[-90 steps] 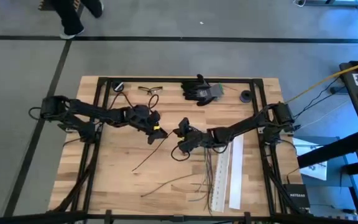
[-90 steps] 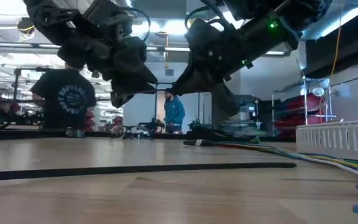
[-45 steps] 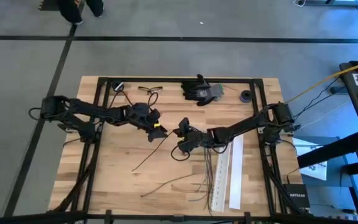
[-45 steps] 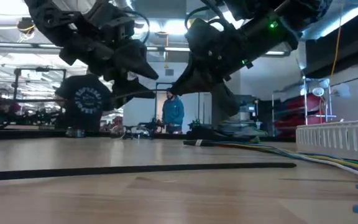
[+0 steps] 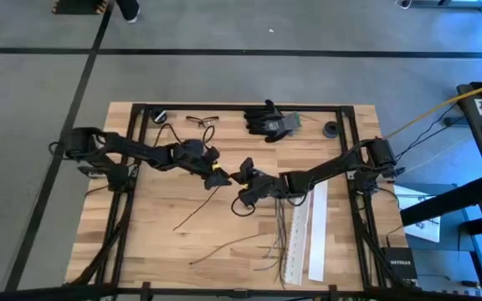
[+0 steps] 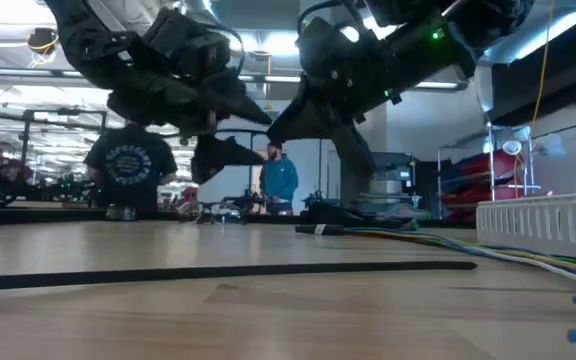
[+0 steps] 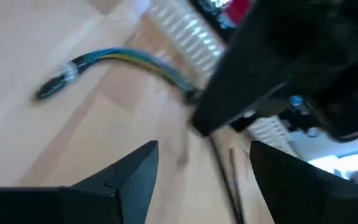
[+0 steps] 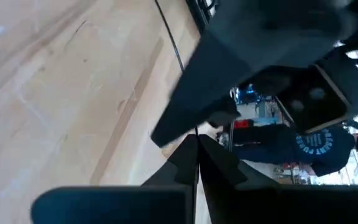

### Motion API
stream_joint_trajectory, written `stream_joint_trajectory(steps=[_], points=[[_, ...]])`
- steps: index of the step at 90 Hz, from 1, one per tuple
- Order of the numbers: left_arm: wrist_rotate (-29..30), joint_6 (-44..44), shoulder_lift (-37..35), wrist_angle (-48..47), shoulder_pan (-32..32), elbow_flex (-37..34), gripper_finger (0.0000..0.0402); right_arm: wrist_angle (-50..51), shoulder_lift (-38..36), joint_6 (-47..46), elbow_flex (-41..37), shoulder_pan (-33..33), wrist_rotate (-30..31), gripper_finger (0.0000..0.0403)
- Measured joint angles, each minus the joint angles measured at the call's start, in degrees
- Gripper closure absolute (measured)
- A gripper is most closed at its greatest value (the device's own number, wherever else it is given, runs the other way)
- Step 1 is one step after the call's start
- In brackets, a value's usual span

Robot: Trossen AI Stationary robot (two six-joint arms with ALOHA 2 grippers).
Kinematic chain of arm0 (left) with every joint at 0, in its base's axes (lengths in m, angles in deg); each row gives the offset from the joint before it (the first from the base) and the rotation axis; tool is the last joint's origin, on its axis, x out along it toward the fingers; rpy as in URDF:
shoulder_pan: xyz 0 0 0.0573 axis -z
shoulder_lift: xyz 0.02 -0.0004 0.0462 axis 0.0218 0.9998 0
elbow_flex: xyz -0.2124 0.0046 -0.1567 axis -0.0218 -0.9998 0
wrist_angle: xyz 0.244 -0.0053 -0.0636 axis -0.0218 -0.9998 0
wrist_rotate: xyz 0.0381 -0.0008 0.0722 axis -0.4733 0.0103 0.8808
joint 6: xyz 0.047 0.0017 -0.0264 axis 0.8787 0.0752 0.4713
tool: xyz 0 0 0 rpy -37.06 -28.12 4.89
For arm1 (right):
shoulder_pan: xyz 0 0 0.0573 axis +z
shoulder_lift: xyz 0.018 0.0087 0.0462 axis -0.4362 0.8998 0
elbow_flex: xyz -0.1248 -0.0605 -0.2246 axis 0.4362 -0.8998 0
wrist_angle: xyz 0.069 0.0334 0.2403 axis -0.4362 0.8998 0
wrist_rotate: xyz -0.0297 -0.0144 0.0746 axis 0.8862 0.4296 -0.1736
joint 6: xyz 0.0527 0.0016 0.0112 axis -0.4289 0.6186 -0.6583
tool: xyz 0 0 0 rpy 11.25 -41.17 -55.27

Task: Ziptie cables
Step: Wrap the top zip tie on the cables

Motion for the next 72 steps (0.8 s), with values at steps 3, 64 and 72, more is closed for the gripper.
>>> stream_joint_trajectory(steps=[3, 64, 72], points=[[-0.7, 0.0, 0.2, 0.4, 0.0, 0.0, 0.0164, 0.1, 0.0, 0.0, 0.0, 0.0, 0.0, 0.0403], [-4.9, 1.9, 0.1, -0.2, -2.8, 0.0, 0.0369, 0.3, 0.0, 0.1, 0.0, 0.0, 0.0, 0.0403], [-5.2, 2.3, 0.1, -0.4, -3.0, 0.0, 0.0394, 0.2, 0.0, 0.1, 0.0, 0.0, 0.0, 0.0403]])
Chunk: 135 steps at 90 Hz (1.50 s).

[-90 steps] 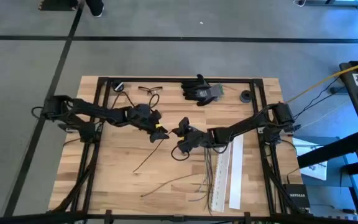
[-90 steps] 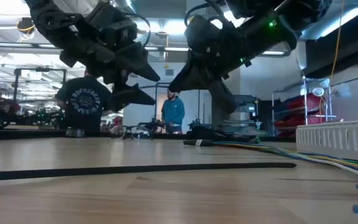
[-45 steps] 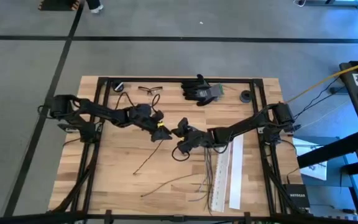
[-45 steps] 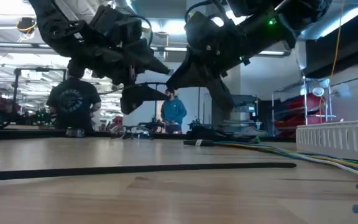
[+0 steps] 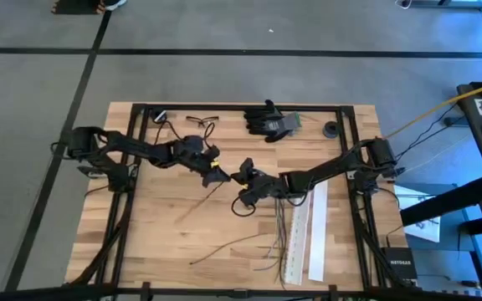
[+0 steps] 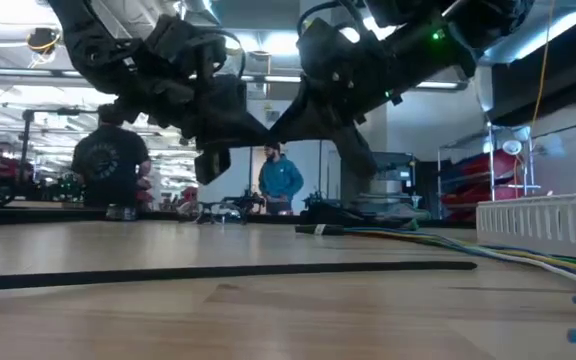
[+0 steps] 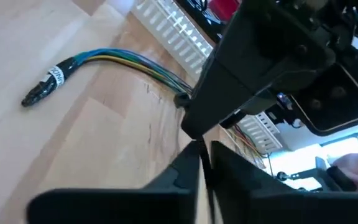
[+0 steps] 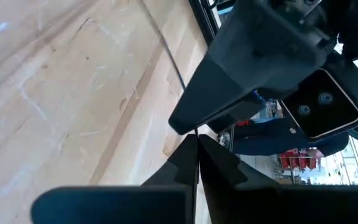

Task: Ziptie cables
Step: Wrap the top zip tie on the cables

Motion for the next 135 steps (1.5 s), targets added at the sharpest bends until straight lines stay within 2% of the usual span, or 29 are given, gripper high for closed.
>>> stream_joint_trajectory(steps=[25, 36, 50, 63, 73, 82, 89, 94, 103, 118, 125, 135], points=[[0.0, 1.8, 0.0, 0.0, 0.5, 0.0, 0.0401, 0.0, 0.0, -0.2, 0.0, 0.0, 0.0, 0.0402], [0.1, 2.1, 0.0, 0.1, 0.4, 0.0, 0.0401, -0.6, 0.0, -3.6, 0.0, 0.0, 4.5, 0.0393], [0.7, 2.1, -0.1, 0.3, 0.3, 0.0, 0.0401, -0.6, -1.5, -11.3, 0.0, 0.0, 13.1, 0.0344], [2.0, 2.1, -0.3, 1.2, -0.5, 0.0, 0.0401, 7.5, -6.1, -22.2, 0.0, 0.0, 13.8, 0.0281], [3.8, 2.5, -0.5, 2.5, -1.2, 0.0, 0.0401, 18.0, -11.9, -35.2, 0.0, -0.2, 8.5, 0.0241], [6.4, 2.6, -0.5, 5.6, -1.5, 0.0, 0.0401, 25.8, -16.6, -47.3, 0.0, -1.6, -2.5, 0.0216], [8.1, 3.4, -0.5, 6.0, -1.5, 0.0, 0.0401, 26.7, -18.4, -54.6, -1.2, -2.5, -11.2, 0.0203], [8.4, 4.1, -0.5, 5.9, -1.5, 0.0, 0.0401, 26.1, -18.8, -58.2, -2.8, -2.8, -15.2, 0.0197], [8.6, 4.5, -0.5, 5.7, -1.5, 0.0, 0.0401, 20.0, -17.9, -62.8, -6.4, -2.6, -18.4, 0.0189], [9.8, 4.6, -0.5, 5.5, -1.5, 0.0, 0.0401, 0.3, -12.1, -71.4, -13.1, -2.8, -18.8, 0.0187], [9.9, 5.4, -0.5, 5.5, -1.5, 0.0, 0.0401, -7.8, -7.7, -74.4, -13.6, -3.2, -18.8, 0.0187], [9.9, 5.5, -0.5, 5.9, -1.5, 0.0, 0.0401, -13.9, -0.3, -76.6, -11.8, -3.7, -20.6, 0.0187]])
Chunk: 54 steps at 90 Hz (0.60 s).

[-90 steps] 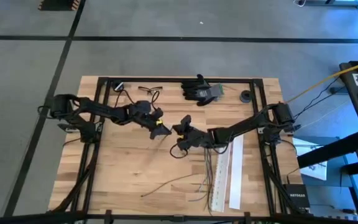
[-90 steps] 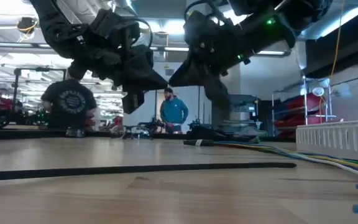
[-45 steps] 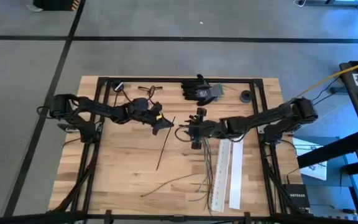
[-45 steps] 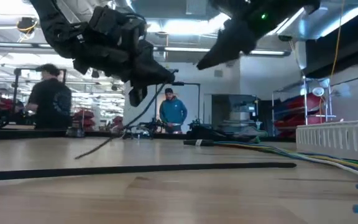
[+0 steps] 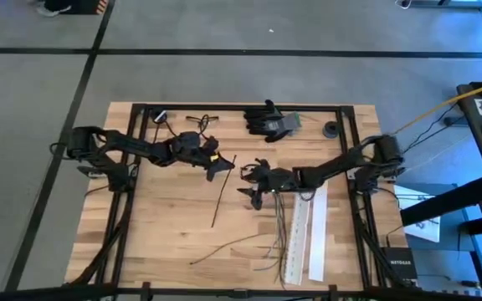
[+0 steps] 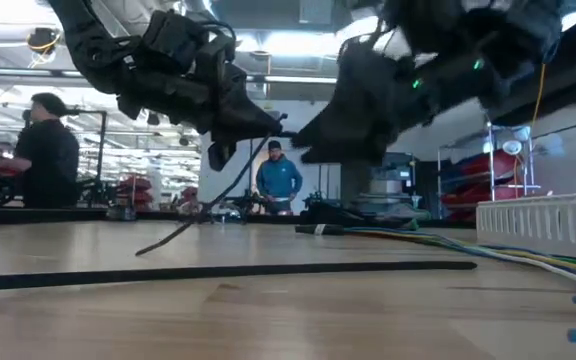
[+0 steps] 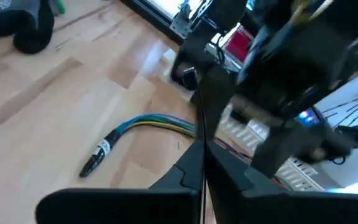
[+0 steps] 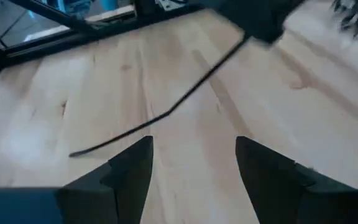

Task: Ziptie cables
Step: Wrap the top zip tie on the cables

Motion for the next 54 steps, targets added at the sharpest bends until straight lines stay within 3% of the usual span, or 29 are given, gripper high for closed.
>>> stream_joint_trajectory(steps=[28, 42, 54], points=[[0.0, 0.6, 0.0, 2.9, 0.0, 0.0, 0.0401, -7.9, 12.6, 1.9, 6.5, -0.1, -3.1, 0.0212], [0.0, 1.0, 0.0, 3.8, 0.0, 0.0, 0.0401, -5.4, 12.8, 13.1, 6.3, 0.4, -3.0, 0.0235], [0.0, 0.9, 0.0, 3.8, -0.3, 0.0, 0.0401, -5.2, 12.8, 28.6, 6.5, 2.2, -2.3, 0.0245]])
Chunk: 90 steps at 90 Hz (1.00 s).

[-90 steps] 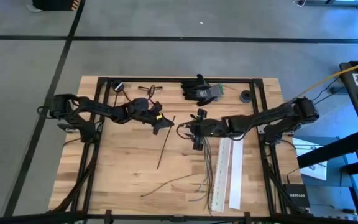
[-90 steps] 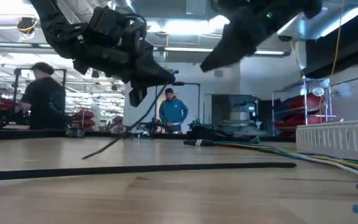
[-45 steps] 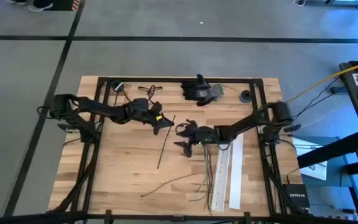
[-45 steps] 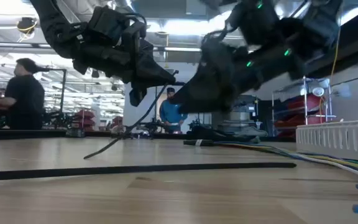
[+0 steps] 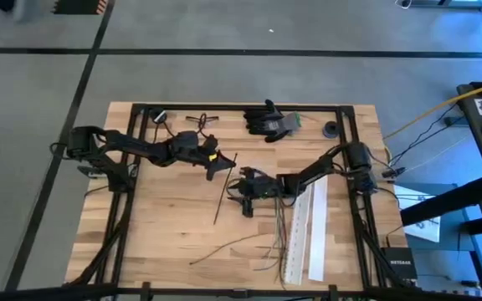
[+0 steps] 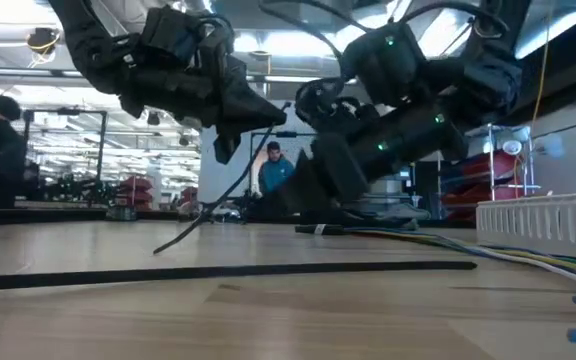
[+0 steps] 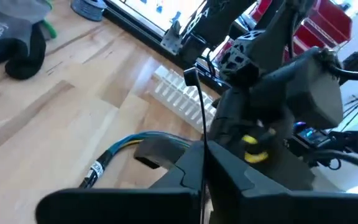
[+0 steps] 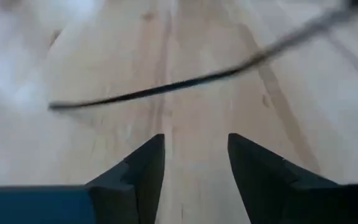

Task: Ziptie cables
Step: Wrap the top zip tie on the cables

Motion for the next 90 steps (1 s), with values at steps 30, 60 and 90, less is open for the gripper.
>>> stream_joint_trajectory(steps=[30, 60, 90], points=[[0.8, -2.7, 0.0, 0.3, -1.3, 0.0, 0.0401, -1.2, 0.0, 39.7, 2.9, 7.2, 16.7, 0.0247], [1.0, -3.9, 0.0, 0.4, -1.3, 0.0, 0.0401, 5.0, 4.2, 52.3, 10.0, 3.9, 17.3, 0.0247], [1.0, -3.4, 0.0, 0.3, -1.3, 0.0, 0.0401, 7.3, 5.2, 51.1, 12.3, 3.7, 16.2, 0.029]])
